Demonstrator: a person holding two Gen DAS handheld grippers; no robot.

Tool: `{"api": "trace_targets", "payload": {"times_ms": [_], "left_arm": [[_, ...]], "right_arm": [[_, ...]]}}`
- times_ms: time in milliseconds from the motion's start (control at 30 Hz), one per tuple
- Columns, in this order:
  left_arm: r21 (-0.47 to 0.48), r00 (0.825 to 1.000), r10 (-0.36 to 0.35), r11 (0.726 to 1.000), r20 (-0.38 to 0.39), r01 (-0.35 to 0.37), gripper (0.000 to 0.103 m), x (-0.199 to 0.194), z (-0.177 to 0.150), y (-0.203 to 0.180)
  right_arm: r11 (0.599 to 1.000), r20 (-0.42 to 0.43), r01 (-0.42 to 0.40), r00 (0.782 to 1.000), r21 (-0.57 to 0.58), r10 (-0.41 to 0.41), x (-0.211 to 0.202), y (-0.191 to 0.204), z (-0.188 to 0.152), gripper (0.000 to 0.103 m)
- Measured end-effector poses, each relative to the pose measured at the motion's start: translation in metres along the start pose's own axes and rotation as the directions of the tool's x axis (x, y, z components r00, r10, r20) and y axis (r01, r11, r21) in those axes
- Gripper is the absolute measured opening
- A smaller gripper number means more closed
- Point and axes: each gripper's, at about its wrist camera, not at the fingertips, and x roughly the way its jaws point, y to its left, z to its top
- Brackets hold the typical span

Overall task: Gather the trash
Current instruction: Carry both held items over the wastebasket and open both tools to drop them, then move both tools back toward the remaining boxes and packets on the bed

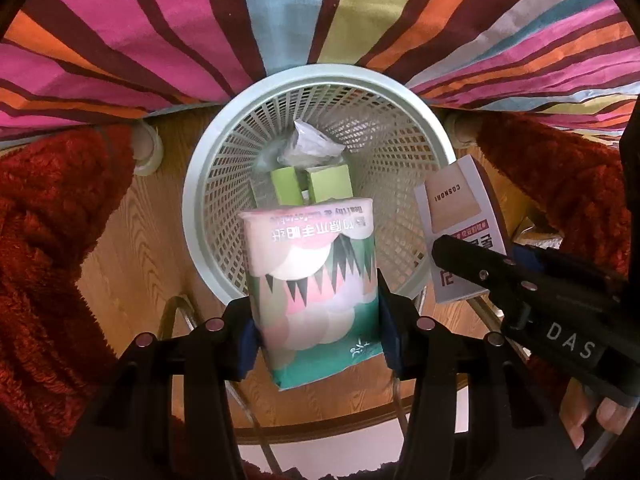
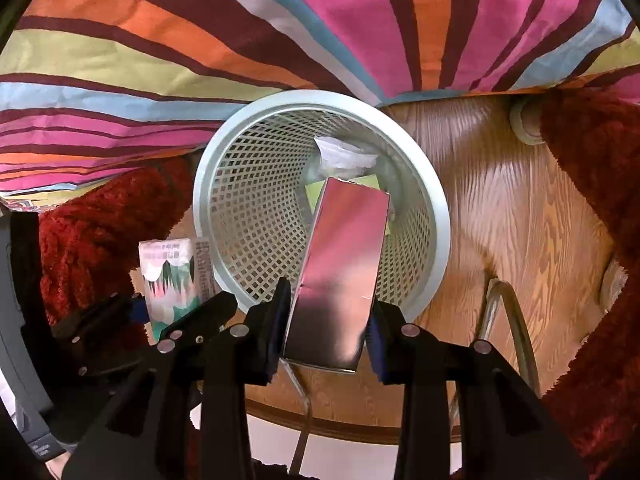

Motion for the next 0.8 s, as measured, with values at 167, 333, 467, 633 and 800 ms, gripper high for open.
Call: {"api": "trace_targets", "payload": {"times_ms": [167,333,467,633,800], "left_arm": [[0.004,1.000,0.009,1.000,-0.017,-0.009,0.049,0.003,0.000,0.000],[0.014,0.998,0.023,1.000,-0.050,-0.022,0.060,0.008,0.000,-0.003],[0.017,0.998,0.031,0.999,-0.057,-0.030,0.087,0.011,0.002,-0.002],[0.012,0.998,0.030,0.999,-0.058,-0.029,0.087,0.011,0.002,-0.001],[0.001,0.999,0.024,1.000,-0.048,-0.024,0.087,0.008,0.002,0.002]], "right_arm": [[1.000,-0.008,0.001,1.000,0.000,-0.001,0.002,0.000,0.001,0.033],[1.000,-0.023,-0.015,1.000,0.006,0.015,0.006,-0.001,0.002,0.038],[0.999,-0.016,-0.013,1.000,0.039,0.014,0.006,-0.005,0.004,0.077],[0.997,-0.012,-0.017,1.000,0.079,0.018,0.006,-0.011,0.005,0.082],[0.996,-0.004,-0.013,1.000,0.085,0.013,0.004,-0.011,0.004,0.082]]}}
